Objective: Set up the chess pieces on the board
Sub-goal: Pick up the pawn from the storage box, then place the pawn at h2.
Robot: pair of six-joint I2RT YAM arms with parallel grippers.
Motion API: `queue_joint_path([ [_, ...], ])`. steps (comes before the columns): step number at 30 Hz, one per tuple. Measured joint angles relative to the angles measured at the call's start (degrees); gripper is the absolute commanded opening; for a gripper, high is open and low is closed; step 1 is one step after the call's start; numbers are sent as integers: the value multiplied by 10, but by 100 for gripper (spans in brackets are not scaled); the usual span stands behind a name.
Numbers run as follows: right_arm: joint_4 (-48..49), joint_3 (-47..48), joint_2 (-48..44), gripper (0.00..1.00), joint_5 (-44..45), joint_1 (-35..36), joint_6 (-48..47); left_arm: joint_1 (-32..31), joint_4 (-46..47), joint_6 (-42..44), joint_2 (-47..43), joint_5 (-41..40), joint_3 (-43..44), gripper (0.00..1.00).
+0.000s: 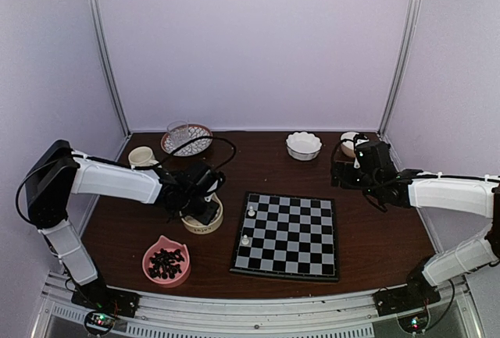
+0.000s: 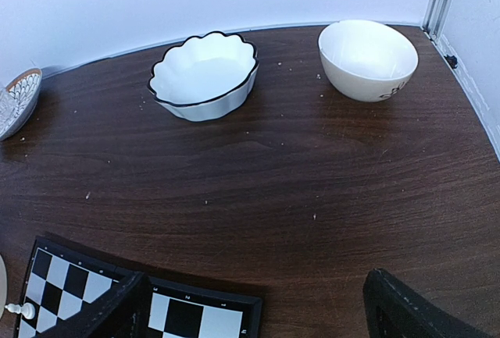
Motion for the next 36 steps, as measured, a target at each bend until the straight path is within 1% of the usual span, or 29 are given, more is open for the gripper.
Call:
queue_joint_path([
  [3,0,0,0,97,0,0,0,0,1,0,-14,0,-5,2],
  [9,0,0,0,97,-1,0,0,0,14,9,-78,12,-37,1],
  [18,0,0,0,97,-2,0,0,-8,65,36,-140,93,-79,2],
  [25,0,0,0,97,-2,0,0,-57,102,75,-149,165,-85,2],
  [36,0,0,0,97,-2,0,0,-125,122,123,-149,199,-85,2],
])
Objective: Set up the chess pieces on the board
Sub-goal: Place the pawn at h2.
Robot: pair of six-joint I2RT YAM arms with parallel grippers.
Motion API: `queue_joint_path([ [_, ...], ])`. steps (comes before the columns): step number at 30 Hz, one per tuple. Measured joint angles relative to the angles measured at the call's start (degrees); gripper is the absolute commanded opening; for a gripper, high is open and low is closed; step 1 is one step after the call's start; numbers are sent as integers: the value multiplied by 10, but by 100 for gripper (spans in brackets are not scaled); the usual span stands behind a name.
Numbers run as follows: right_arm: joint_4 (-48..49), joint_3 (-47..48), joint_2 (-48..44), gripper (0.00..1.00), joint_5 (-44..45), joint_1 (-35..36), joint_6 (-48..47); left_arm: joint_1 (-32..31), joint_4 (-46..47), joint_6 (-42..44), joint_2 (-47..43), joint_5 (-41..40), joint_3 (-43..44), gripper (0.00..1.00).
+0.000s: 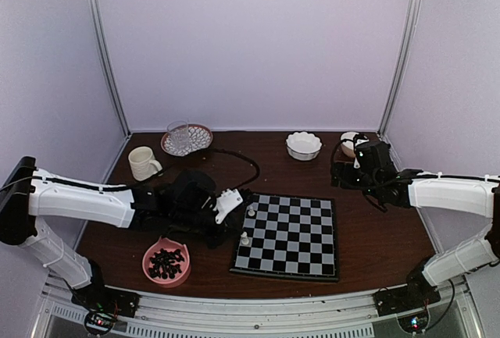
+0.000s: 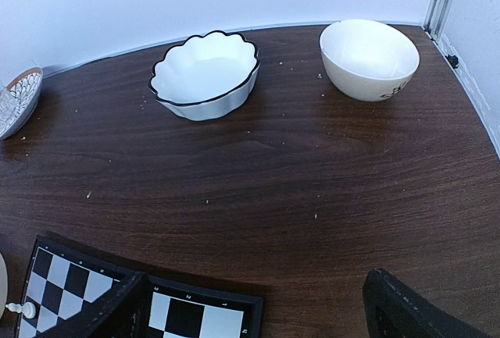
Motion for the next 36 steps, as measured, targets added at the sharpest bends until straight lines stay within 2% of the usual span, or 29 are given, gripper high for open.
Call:
queue_joint_path([
  [16,0,0,0,97,0,0,0,-58,-15,54,61,38,30,2],
  [36,0,0,0,97,0,0,0,-69,-49,86,116,44,60,2],
])
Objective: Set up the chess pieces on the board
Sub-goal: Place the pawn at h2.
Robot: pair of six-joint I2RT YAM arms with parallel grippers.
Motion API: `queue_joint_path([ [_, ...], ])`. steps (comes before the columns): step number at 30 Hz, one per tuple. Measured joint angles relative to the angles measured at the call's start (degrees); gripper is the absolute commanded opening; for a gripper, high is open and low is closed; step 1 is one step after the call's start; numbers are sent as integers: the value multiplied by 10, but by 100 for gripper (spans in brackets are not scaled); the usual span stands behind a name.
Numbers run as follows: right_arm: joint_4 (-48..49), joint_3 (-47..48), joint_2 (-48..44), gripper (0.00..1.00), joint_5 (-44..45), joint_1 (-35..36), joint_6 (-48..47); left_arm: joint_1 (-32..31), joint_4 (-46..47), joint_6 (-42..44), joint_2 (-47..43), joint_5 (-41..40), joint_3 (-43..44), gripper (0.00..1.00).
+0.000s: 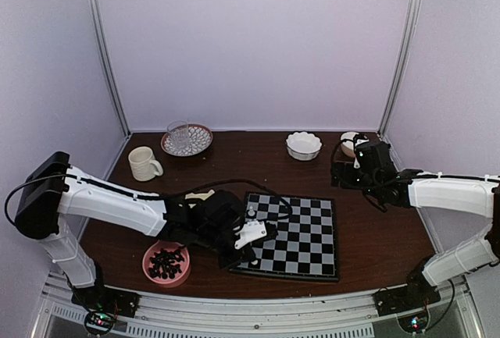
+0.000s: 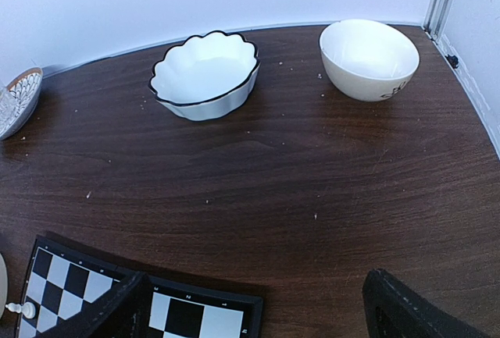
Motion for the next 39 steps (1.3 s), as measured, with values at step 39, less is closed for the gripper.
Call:
queue_joint_path([
  [39,0,0,0,97,0,0,0,-19,-29,12,35,-47,27,20],
])
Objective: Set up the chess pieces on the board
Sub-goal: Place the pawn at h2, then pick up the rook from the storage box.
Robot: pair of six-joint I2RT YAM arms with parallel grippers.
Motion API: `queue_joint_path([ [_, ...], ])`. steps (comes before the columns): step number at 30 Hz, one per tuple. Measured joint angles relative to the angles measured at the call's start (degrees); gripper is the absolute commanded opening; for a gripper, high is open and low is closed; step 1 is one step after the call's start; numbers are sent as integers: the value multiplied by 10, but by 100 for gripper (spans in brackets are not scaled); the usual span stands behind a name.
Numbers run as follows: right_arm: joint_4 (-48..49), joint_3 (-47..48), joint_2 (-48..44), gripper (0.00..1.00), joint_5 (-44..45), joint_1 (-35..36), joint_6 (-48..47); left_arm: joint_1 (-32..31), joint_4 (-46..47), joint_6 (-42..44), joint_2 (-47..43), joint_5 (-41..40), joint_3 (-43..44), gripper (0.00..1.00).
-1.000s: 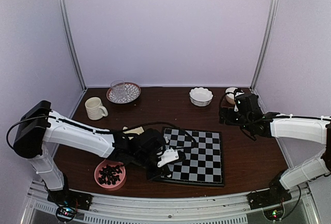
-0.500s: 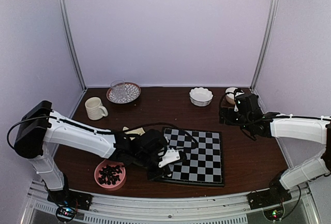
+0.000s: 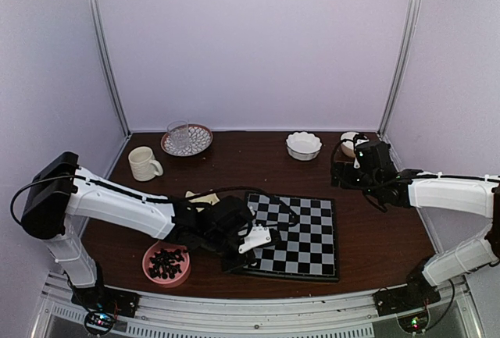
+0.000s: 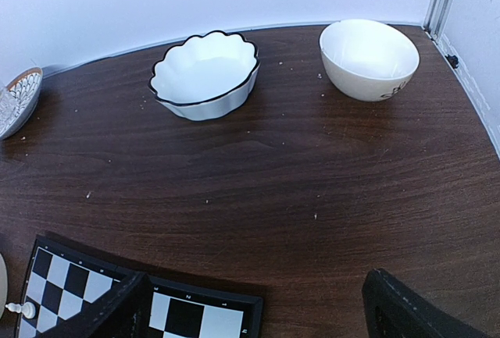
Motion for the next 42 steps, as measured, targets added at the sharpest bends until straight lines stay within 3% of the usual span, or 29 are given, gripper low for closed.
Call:
queue_joint_path([
  [6,0,0,0,97,0,0,0,-2,-1,-1,0,-5,1,40],
  [8,0,0,0,97,0,0,0,-3,-1,-2,0,-6,2,41],
  [15,0,0,0,97,0,0,0,-3,21,-12,-49,-17,-30,39],
  [20,0,0,1,97,0,0,0,5,53,-35,-155,-56,-80,27],
  [24,0,0,1,97,0,0,0,43,66,-66,-194,-104,-88,23],
  [32,0,0,1,97,0,0,0,167,48,-152,-208,-190,-107,18],
  [42,0,0,1,97,0,0,0,227,24,-231,-155,-212,-106,15],
])
